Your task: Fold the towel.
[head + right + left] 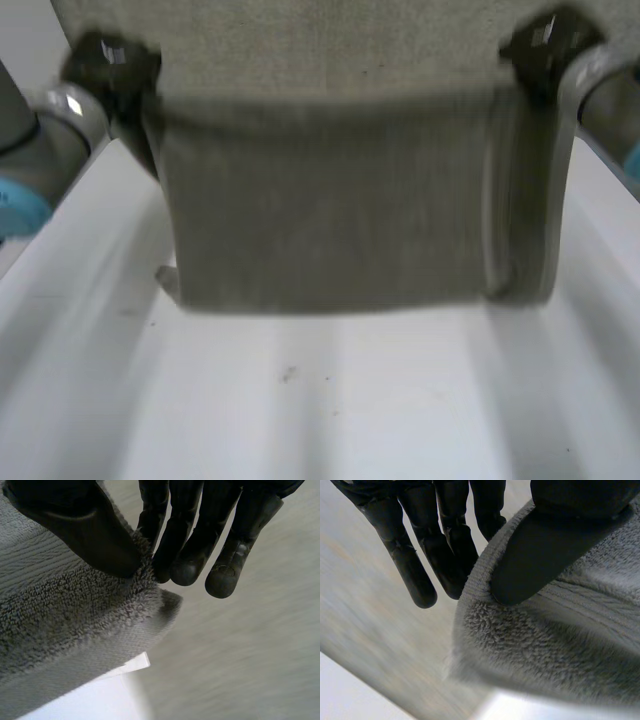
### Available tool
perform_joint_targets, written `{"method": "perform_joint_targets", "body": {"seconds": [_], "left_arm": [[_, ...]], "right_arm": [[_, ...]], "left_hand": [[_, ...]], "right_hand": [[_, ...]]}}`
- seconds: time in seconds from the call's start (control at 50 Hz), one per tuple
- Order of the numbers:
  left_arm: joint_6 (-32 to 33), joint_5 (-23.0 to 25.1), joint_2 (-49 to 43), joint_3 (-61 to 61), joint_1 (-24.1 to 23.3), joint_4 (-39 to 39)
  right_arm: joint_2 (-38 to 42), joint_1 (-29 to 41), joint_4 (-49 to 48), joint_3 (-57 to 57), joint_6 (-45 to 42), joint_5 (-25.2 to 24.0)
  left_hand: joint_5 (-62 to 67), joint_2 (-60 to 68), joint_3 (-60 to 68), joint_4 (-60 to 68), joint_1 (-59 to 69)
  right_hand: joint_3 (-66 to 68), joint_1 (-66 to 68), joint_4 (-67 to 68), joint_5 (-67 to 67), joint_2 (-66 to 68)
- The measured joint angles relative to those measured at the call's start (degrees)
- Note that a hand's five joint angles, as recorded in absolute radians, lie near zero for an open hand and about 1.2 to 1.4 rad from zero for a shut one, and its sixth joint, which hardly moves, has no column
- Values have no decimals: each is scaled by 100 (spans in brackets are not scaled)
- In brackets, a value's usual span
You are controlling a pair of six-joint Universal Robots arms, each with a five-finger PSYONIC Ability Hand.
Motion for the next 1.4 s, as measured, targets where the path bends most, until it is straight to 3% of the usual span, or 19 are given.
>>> {"method": "perform_joint_targets", "body": {"seconds": [0.1, 0.18, 0.28, 0.38, 0.46, 0.56, 0.82, 0.86, 1.0, 1.24, 1.32, 1.4], "left_arm": [[-242, -12, 71, 924, -160, 916], [-615, -81, 273, 1041, -222, 1659], [-1043, -195, 443, 443, -213, 1955], [-1190, -197, 554, -1068, -181, 1890], [-1063, -109, 544, -2374, -161, 2031], [-600, 19, 291, -3860, -132, 2579], [635, 70, -3, -5257, 170, 3256], [670, 71, 76, -5310, 255, 3267], [660, 71, 230, -5343, 426, 3318], [633, 76, 151, -5411, 505, 3431], [631, 84, 153, -5466, 504, 3429], [626, 170, 200, -5575, 498, 3426]], "right_arm": [[-27, 46, -1271, -920, 417, 65], [-304, 50, -1765, -872, 702, 67], [-633, 45, -1428, -102, 804, 19], [-855, 41, -395, 1246, 776, -82], [-902, 29, 97, 2449, 712, -276], [-887, -1, -177, 4064, 635, -559], [-1322, -181, -1634, 6329, 673, -663], [-1510, -277, -1785, 6534, 698, -677], [-2083, -616, -2346, 7137, 747, -705], [-2231, -906, -2540, 7413, 748, -734], [-2215, -919, -2528, 7432, 752, -765], [-2208, -900, -2521, 7464, 755, -781]], "left_hand": [[0, 1, 0, 0, 0], [32, 1, 0, 0, 23], [33, 1, 1, 0, 25], [33, 2, 2, 1, 25], [33, 2, 3, 1, 25], [32, 3, 4, 2, 25], [33, 0, 2, -1, 25], [3, -156, -153, -163, 16], [-1990, -2124, -2093, -2106, -1934], [-2969, -3068, -3057, -3070, -2869], [-2553, -2659, -2656, -2667, -2502], [-868, -938, -939, -986, -767]], "right_hand": [[0, 0, 0, 0, 0], [0, 0, 0, 1, 0], [0, 0, 0, 1, 0], [0, 0, 0, 1, 0], [0, 0, 0, 1, 0], [0, 0, 0, 1, 0], [0, 0, 0, 1, 0], [0, 0, 0, 1, 0], [0, 0, 0, 1, 0], [0, 0, 0, 1, 0], [0, 0, 0, 1, 0], [0, 0, 0, 1, 0]]}}
